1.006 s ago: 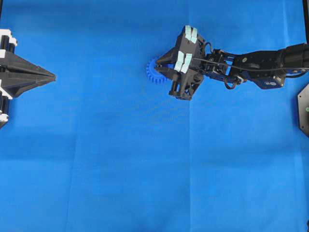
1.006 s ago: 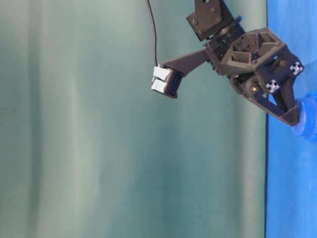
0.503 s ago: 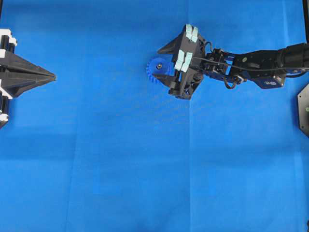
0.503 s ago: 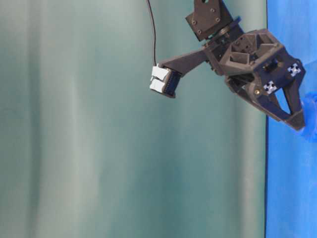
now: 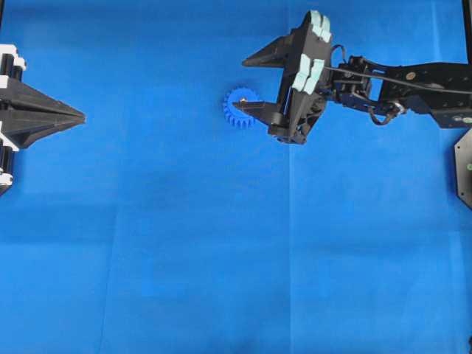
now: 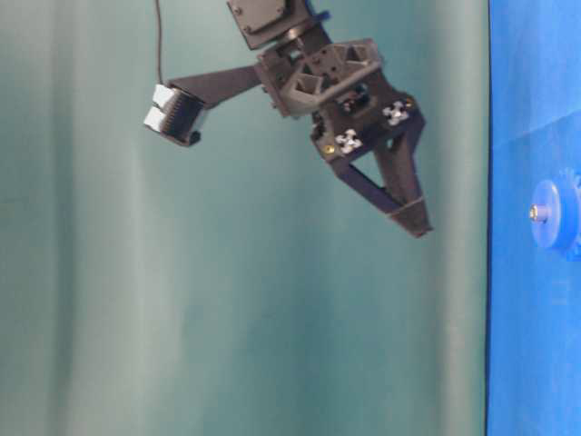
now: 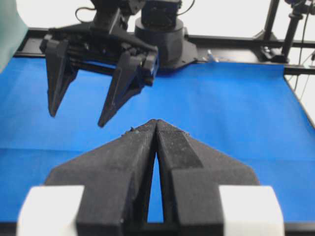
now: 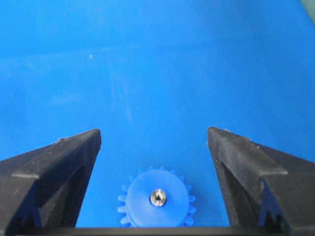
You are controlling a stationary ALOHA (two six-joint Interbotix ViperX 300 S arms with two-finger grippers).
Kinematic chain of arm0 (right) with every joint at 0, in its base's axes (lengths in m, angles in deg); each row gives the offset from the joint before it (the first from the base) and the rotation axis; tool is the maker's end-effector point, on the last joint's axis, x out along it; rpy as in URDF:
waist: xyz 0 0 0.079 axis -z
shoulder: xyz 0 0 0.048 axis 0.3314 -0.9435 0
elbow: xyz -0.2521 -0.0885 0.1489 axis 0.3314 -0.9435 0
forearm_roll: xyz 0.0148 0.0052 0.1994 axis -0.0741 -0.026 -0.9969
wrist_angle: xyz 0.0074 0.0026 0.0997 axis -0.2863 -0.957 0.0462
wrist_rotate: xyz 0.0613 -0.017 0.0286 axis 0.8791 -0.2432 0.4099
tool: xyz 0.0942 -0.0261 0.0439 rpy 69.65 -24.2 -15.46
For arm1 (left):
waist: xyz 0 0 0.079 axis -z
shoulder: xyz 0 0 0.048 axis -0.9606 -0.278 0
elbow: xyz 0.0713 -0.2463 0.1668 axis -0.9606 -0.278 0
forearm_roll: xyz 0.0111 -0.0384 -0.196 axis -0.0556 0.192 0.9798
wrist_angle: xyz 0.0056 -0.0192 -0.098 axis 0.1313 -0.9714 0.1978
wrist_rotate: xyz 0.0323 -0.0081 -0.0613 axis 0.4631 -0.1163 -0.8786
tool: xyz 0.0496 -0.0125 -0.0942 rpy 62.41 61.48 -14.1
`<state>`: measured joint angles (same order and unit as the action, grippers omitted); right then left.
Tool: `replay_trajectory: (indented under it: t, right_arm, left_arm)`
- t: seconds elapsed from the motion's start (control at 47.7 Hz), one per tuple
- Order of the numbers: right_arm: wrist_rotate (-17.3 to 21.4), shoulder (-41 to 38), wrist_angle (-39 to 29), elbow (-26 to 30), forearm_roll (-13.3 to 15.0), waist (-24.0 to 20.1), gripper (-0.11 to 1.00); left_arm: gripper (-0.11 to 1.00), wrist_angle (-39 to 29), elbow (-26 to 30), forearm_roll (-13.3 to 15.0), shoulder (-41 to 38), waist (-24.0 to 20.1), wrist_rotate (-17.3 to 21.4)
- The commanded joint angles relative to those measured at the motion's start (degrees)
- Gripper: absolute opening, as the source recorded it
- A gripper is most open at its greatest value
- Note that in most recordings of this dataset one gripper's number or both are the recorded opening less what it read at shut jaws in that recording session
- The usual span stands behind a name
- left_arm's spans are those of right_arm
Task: Insert the shaft placed at a random location into the center hole of the small gear at another random location.
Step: 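Open the right gripper and retract it rightward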
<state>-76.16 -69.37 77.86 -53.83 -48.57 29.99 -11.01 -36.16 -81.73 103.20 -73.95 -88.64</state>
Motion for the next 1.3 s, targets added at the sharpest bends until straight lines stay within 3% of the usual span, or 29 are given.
replay_trajectory:
  t: [0.0,0.314,0.838,1.279]
  right_arm:
    - [0.0,1.49,-0.09,0.79,0.0,-0.18,0.74]
    - [0.09,4.75,-0.18,-2.64,0.09,-1.23,0.74]
    - [0.53,23.64,-1.14,-18.02,0.0,-2.9,0.74]
    - [0.53,26.19,-1.67,-19.51,0.0,-2.9,0.74]
  left_arm:
    - [0.0,0.35,0.53,-0.18,-0.18,-0.09,-0.09]
    - [0.0,0.26,0.44,-0.09,0.0,-0.18,-0.09]
    - [0.0,0.09,0.44,-0.18,0.0,-0.09,-0.09]
    - [0.0,0.09,0.44,-0.09,0.0,-0.18,-0.09]
